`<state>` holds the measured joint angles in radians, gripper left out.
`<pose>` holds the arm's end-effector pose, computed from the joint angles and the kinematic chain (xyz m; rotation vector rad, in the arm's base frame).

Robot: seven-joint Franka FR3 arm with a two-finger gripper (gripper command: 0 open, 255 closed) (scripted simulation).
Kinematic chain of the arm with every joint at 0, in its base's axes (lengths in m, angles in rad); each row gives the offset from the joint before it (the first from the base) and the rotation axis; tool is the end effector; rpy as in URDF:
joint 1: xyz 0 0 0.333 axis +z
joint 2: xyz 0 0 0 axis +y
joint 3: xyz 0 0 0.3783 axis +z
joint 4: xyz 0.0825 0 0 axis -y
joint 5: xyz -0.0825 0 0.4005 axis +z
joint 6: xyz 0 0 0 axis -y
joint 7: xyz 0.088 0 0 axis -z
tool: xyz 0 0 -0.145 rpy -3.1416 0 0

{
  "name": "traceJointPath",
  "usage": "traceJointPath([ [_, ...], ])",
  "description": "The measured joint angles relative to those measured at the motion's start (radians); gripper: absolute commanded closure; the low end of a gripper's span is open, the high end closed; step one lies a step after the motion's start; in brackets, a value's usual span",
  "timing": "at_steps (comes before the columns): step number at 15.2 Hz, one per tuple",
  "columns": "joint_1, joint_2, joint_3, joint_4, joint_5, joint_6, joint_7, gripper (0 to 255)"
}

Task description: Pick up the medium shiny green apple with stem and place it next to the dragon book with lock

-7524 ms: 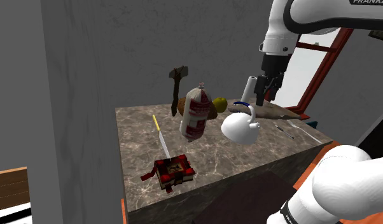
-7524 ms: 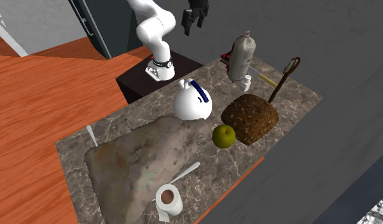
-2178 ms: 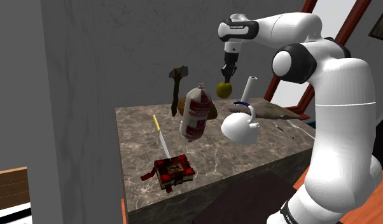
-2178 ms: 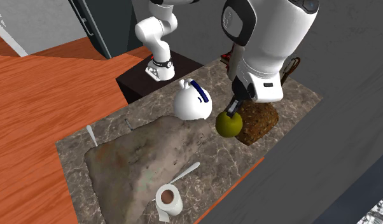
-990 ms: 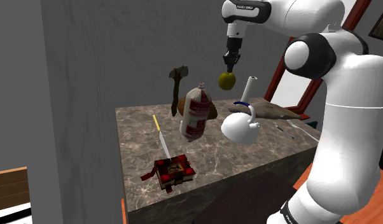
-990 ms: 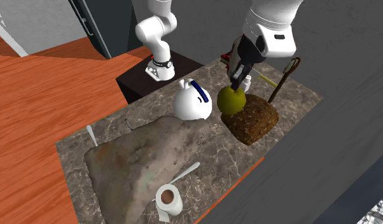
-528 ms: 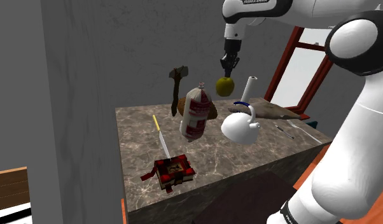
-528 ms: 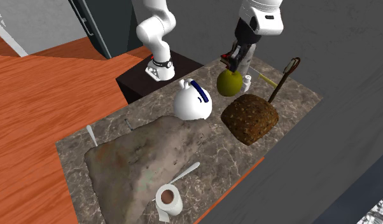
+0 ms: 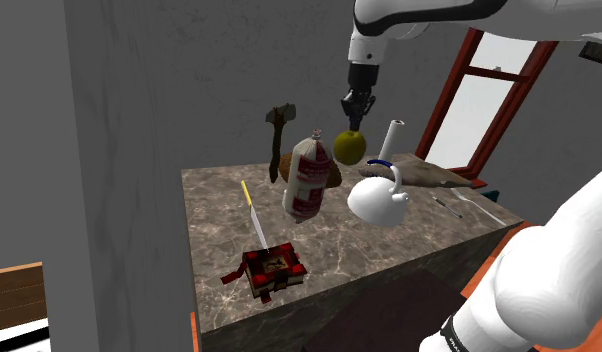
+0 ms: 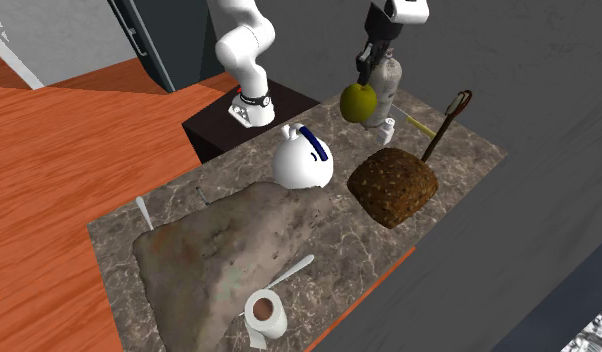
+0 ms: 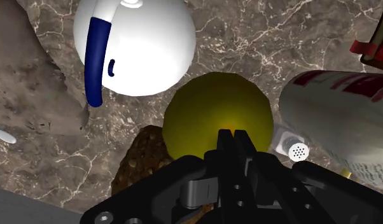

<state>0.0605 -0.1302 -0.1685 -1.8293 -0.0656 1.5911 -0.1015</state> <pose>0.5083 -0.0696 0.5948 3.1045 0.0016 -0.1766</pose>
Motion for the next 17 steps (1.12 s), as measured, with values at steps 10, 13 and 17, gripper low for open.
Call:
traceJointPath([
  [10,0.013,-0.133,0.054,-0.219,-0.019,0.133,0.104,0],
  [13,0.016,-0.121,0.053,-0.304,-0.018,0.235,0.1,0],
  [17,0.013,-0.131,0.044,-0.399,-0.017,0.432,0.091,0],
])
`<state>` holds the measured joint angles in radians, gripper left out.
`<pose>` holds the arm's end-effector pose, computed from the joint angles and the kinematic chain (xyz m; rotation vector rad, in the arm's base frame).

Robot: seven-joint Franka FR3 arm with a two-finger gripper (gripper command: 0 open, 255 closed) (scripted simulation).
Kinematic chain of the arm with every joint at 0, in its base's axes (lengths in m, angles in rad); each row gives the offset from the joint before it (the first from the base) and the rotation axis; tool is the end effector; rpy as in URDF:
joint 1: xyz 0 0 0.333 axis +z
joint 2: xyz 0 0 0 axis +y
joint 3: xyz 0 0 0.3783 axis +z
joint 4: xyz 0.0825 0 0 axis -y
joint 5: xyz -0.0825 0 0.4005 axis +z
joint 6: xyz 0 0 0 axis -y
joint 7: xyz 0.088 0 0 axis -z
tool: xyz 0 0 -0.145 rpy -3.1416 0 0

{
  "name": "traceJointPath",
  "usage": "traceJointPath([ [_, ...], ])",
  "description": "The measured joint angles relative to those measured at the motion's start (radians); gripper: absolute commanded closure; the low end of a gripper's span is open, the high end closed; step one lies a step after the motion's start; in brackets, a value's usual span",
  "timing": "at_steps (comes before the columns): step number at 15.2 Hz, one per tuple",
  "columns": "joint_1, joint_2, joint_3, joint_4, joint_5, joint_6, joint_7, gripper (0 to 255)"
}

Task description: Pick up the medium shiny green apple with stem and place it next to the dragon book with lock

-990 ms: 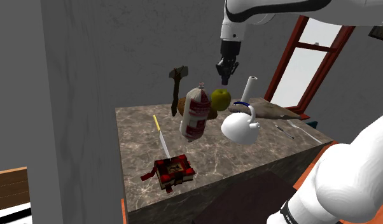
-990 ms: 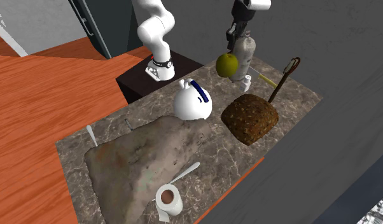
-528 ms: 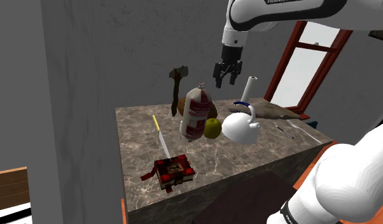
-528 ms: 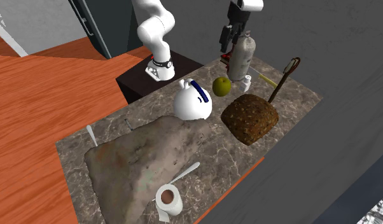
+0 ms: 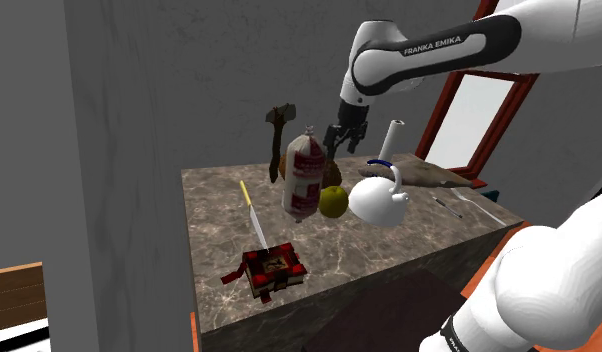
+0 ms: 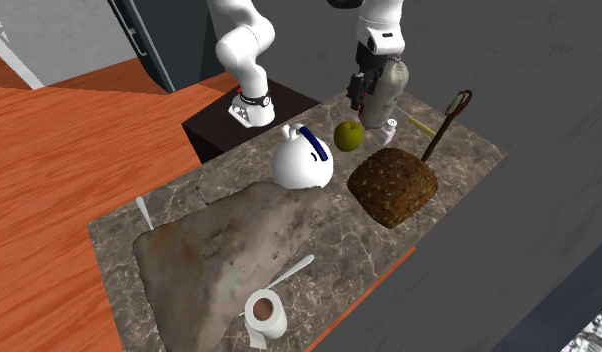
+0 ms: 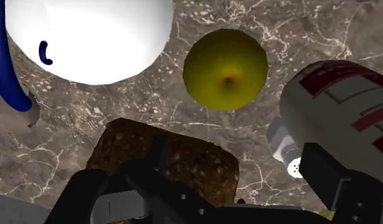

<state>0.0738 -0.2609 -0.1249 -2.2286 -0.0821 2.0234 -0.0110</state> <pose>0.4786 -0.0354 0.5002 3.0963 -0.0044 0.0821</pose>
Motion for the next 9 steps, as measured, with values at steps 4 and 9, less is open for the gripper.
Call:
traceJointPath([
  [4,0.001,0.032,0.001,-0.078,0.002,0.333,-0.006,0],
  [9,0.001,0.084,0.005,-0.134,0.002,0.136,0.0,0],
])
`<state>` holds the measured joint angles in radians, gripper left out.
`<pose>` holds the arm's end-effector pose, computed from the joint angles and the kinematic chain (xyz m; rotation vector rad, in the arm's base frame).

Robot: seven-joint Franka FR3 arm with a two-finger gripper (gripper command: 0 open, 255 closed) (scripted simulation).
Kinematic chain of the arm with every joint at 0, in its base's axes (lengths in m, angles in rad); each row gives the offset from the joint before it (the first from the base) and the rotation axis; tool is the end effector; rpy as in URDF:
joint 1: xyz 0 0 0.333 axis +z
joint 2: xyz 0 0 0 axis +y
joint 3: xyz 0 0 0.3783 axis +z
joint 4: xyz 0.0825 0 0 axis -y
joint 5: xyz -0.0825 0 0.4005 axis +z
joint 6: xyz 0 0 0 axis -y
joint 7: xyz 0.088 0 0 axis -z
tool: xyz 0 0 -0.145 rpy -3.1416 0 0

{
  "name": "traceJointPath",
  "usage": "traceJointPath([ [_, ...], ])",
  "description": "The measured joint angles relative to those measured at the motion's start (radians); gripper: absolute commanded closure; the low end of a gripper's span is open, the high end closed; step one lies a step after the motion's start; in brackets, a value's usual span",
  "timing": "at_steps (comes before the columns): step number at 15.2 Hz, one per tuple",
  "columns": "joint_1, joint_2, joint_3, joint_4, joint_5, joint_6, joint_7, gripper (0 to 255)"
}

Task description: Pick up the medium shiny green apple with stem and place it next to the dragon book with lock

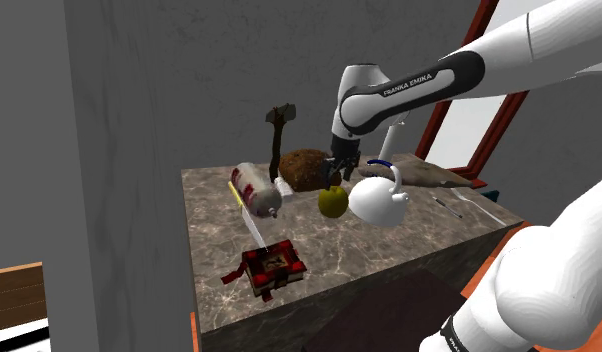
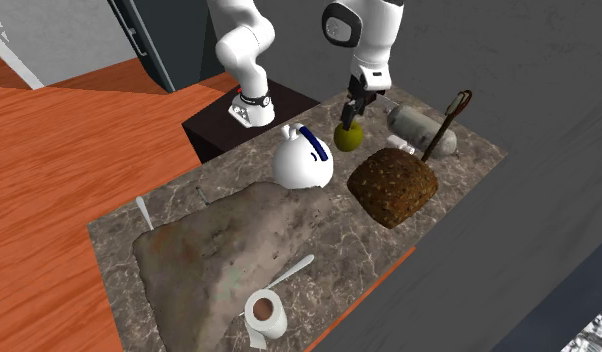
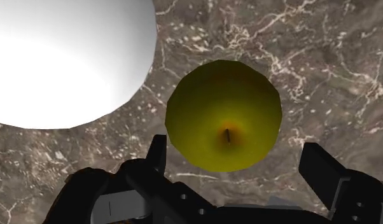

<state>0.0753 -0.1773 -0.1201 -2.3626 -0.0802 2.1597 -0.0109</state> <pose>0.4730 -0.0277 0.4087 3.0970 0.0212 -0.0427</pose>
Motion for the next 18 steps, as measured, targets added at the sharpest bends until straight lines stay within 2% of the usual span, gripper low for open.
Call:
traceJointPath([
  [6,0.001,0.002,0.001,-0.005,0.0,-0.007,0.002,0],
  [7,0.001,0.002,0.001,-0.005,0.0,-0.007,0.002,255],
  [18,0.001,-0.003,0.001,-0.003,-0.001,-0.012,0.002,255],
])
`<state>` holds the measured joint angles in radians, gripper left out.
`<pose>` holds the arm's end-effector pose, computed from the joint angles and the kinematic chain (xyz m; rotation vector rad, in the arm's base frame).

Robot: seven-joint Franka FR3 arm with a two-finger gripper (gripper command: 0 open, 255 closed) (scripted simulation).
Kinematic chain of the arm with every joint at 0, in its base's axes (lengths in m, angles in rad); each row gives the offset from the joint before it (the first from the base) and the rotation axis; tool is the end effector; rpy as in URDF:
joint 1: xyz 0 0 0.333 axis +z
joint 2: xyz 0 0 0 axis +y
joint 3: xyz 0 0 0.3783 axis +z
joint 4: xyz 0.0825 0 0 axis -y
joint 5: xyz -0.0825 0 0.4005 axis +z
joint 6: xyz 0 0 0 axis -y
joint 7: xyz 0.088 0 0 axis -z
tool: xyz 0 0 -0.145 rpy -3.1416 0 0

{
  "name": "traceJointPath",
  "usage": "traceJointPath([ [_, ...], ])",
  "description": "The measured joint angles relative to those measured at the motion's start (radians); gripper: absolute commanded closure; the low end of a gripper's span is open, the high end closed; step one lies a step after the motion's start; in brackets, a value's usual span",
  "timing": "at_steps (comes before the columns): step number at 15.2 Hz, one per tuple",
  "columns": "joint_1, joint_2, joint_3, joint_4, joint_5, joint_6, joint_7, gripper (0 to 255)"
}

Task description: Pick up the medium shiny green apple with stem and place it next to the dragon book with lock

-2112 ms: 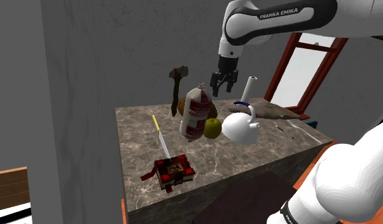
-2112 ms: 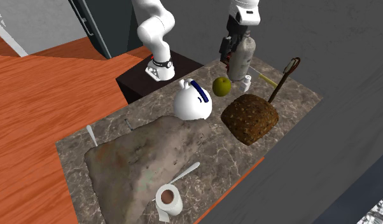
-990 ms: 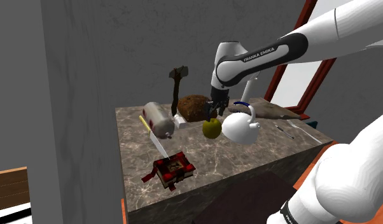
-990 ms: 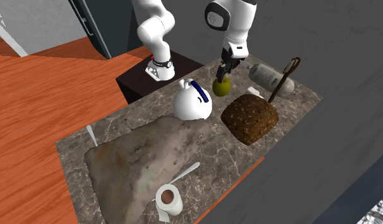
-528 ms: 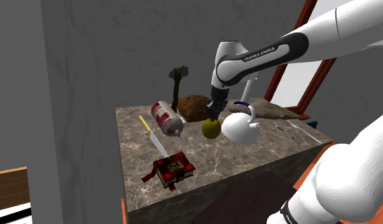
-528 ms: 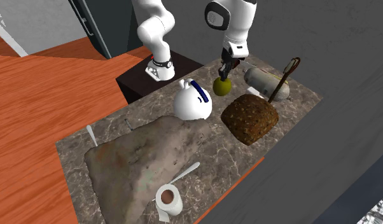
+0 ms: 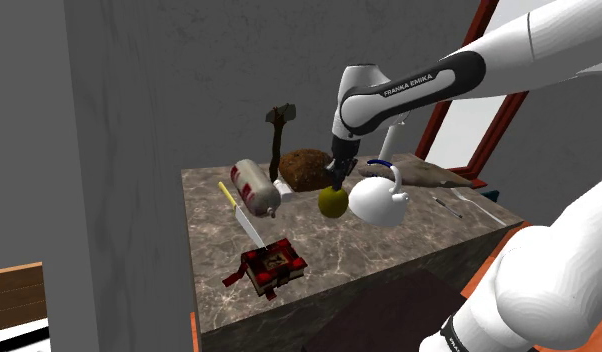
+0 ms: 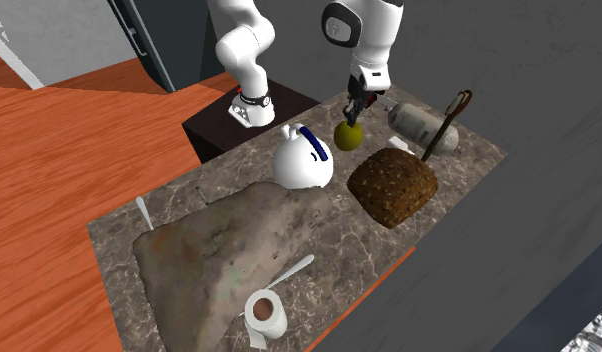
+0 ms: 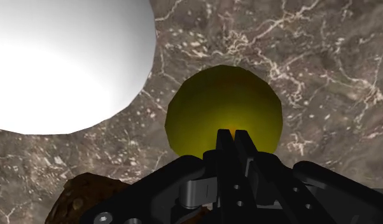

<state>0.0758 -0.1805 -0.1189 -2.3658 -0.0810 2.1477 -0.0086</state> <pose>0.4701 -0.0269 0.4077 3.0962 0.0206 -0.0611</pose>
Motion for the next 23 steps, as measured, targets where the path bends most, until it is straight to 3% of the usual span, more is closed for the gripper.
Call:
traceJointPath([
  [23,0.003,-0.09,0.01,0.219,0.003,-0.311,-0.008,255],
])
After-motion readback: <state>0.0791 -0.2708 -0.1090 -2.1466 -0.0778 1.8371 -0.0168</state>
